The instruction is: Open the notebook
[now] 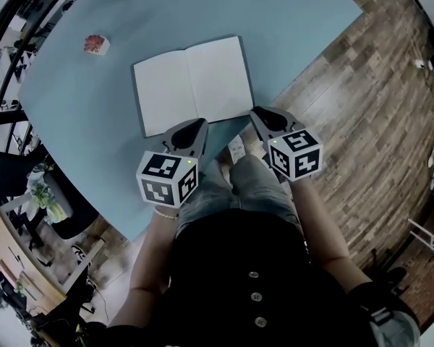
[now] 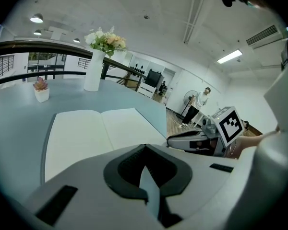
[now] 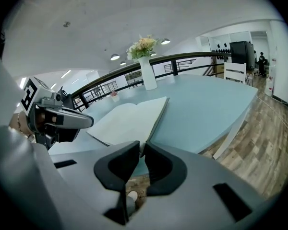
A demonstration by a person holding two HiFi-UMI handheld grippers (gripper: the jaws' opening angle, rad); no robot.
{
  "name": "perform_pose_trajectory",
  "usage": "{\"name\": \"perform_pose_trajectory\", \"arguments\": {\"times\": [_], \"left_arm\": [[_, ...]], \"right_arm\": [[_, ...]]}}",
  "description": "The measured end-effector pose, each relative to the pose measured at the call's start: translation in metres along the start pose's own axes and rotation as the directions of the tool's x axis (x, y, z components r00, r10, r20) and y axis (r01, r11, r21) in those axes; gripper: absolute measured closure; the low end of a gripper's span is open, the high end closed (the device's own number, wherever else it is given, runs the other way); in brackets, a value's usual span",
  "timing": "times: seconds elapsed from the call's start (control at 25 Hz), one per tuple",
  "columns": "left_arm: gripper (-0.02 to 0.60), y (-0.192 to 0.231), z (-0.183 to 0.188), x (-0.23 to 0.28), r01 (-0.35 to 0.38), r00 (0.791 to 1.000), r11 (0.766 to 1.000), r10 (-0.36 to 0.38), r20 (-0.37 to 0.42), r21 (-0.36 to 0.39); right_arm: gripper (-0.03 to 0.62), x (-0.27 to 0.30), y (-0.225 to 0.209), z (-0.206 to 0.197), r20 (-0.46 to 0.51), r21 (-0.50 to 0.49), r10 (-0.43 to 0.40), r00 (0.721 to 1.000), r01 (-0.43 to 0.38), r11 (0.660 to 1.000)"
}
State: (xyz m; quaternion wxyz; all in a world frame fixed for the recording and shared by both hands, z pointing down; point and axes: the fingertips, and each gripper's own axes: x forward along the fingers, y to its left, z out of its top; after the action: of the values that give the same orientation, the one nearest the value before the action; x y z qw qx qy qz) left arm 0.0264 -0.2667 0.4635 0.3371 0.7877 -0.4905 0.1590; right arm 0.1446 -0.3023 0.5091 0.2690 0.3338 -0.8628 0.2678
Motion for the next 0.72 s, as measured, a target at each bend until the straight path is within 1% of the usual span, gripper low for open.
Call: {"name": "perform_pose_trajectory", "arguments": {"times": [0.44, 0.72], "left_arm": [[0.565, -0.009, -0.008, 0.022, 0.023, 0.998, 1.0, -0.022, -0.053, 0.012], [0.565, -0.009, -0.01, 0.025, 0.028, 0.997, 0.999, -0.027, -0.071, 0.016]], "right_arm": [[0.548, 0.013, -0.015, -0.017, -0.035, 0.027, -0.013, 0.999, 0.014, 1.0], [0.543, 0.016, -0.016, -0.02, -0.045, 0.006, -0.026, 0.999, 0.026, 1.0]]}}
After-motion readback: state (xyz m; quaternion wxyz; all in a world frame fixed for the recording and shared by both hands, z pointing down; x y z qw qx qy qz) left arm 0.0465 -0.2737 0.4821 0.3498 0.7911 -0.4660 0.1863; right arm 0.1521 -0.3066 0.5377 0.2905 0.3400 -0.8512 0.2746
